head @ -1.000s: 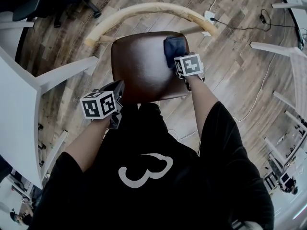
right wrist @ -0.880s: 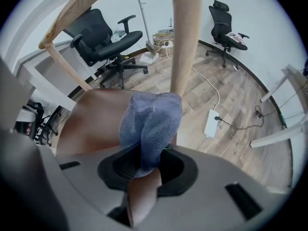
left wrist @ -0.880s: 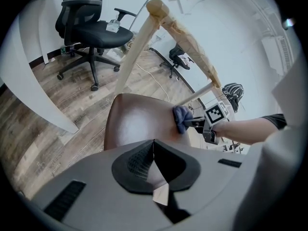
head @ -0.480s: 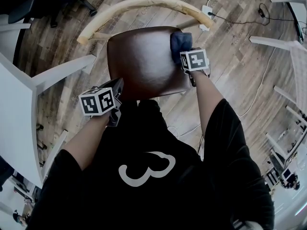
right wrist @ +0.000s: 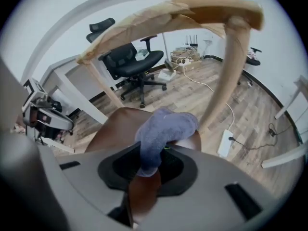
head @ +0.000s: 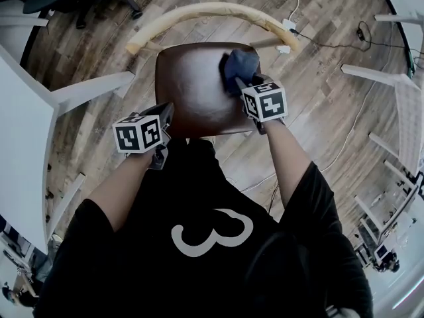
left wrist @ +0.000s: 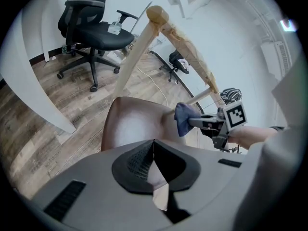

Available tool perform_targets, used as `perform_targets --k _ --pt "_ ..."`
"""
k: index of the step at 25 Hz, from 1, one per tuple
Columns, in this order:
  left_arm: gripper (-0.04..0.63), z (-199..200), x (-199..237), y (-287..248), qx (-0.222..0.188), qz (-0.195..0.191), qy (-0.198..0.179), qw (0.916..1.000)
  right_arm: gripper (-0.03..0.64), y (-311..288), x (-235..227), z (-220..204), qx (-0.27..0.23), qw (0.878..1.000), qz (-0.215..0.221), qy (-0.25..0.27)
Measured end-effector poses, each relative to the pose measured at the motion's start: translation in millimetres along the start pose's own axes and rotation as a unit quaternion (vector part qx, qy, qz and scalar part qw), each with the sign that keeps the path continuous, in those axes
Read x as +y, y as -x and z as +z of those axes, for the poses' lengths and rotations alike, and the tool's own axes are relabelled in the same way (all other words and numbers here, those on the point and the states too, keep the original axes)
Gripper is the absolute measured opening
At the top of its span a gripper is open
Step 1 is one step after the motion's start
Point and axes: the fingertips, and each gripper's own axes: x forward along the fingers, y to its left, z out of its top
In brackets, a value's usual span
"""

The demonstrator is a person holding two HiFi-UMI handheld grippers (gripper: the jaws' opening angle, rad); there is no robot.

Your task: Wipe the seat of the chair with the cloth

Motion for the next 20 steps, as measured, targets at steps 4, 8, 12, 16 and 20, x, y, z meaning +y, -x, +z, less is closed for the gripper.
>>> perform_targets --k 4,8,12,16,20 --pt "0.015 1.2 12.0 10.8 -0.011 0.01 0.009 0.9998 0.087 1.9 59.0 17.9 -0.021 0.998 0.058 0.024" --pt "0.014 -1.8 35.7 23.5 -0.022 0.035 0.026 0.9988 0.087 -5.6 123.2 27.9 -0.024 0.991 0.125 0.047" --pt "0.014 -6.2 57.1 37.9 -0.034 0.047 0.048 0.9972 0.087 -17.7 179.3 32.7 -0.012 0.983 0.169 0.077" --pt "0.015 -17.7 77.0 49.2 -0.041 0.057 0.064 0.9955 0.087 -34.1 223.9 30.9 0.002 0.976 0.197 0.096" --pt "0.015 -33.8 93.1 57.7 -0.036 0.068 0.069 0.9946 0.087 -55.3 248.0 17.7 0.029 0.974 0.203 0.099"
